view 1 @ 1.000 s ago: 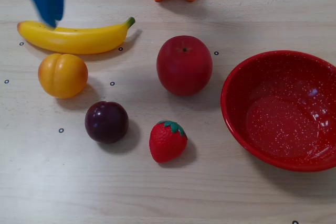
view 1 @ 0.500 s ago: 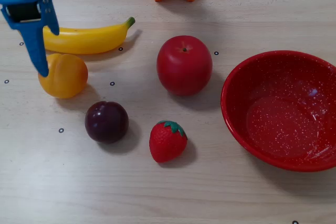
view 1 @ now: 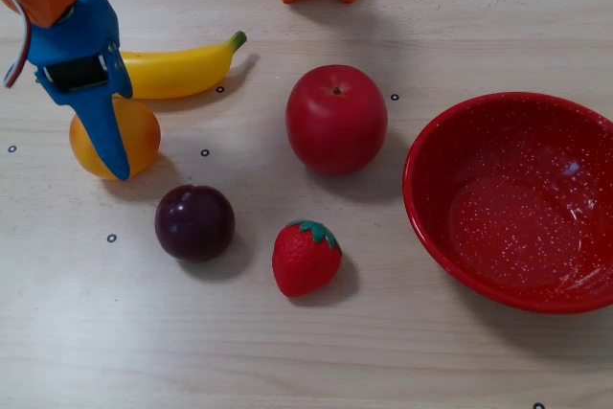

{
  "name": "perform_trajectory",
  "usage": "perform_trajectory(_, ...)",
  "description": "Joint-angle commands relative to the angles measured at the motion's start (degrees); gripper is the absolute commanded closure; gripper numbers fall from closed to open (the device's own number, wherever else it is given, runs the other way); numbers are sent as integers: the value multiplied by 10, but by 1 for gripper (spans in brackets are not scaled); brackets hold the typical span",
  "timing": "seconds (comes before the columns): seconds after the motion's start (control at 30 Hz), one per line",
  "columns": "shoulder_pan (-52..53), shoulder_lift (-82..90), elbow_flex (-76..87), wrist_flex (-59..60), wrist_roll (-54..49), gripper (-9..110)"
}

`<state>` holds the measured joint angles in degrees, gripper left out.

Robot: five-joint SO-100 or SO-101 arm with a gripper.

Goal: Put the peach in the red bowl.

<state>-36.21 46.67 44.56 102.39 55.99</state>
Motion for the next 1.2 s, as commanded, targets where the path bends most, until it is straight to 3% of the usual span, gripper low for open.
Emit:
perform_trajectory(0.0,11,20,-47,48,1,52)
perform_trajectory(0.7,9,-18,-40,-63,-11,53)
perform_trajectory(1.17,10,-17,-31,-74,25,72)
